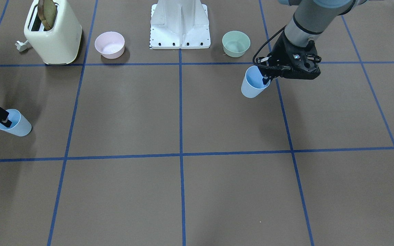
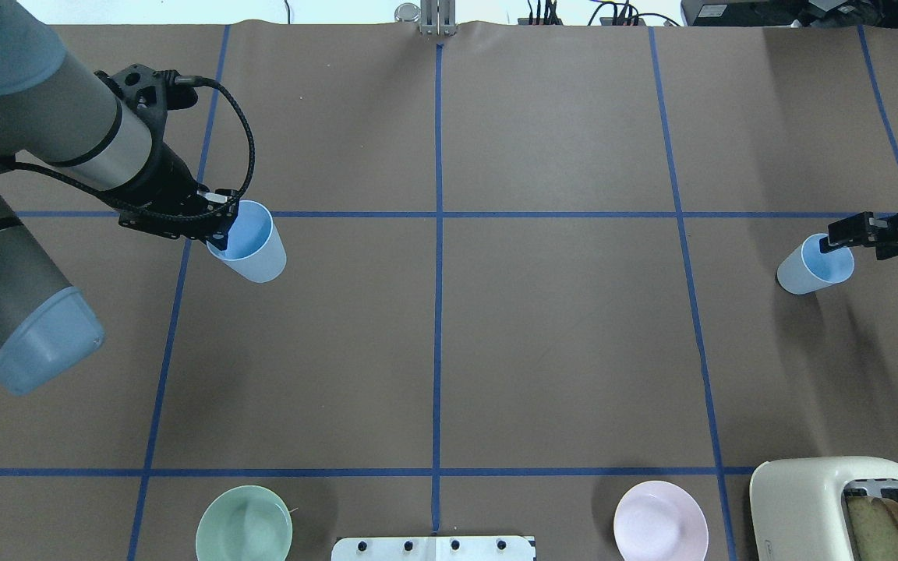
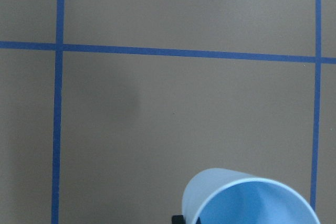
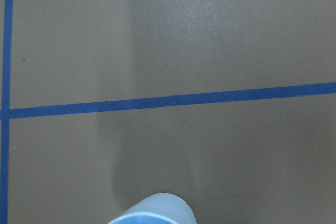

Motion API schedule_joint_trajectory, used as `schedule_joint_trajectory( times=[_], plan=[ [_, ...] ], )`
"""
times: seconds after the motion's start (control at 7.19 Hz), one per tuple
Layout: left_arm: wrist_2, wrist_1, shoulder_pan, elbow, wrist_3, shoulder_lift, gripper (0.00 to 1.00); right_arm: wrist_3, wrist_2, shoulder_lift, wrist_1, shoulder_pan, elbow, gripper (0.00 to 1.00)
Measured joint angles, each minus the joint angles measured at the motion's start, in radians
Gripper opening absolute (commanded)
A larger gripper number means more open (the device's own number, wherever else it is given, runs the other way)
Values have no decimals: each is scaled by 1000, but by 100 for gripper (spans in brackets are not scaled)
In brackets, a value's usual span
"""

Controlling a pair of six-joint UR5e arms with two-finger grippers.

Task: Stack blue cups with both arms
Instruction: 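Carry the left cup toward table center while the right gripper lifts its cup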

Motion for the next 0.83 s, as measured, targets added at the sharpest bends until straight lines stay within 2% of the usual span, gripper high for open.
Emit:
schedule_joint_trajectory(
  times=[0.14, 0.28, 0.42, 0.83],
  plan=[
    [1, 0, 0, 5, 0, -5, 0, 0, -1, -7, 1, -3, 5, 71],
    [1, 1, 1, 8, -1, -8, 0, 0, -2, -10, 1, -9, 8, 18],
    [0, 1, 1, 11, -1, -9, 0, 3, -4, -11, 1, -16, 8, 0],
    [-1, 1, 1, 12, -3, -11, 0, 34, -72, -11, -1, -56, 11, 0]
  ],
)
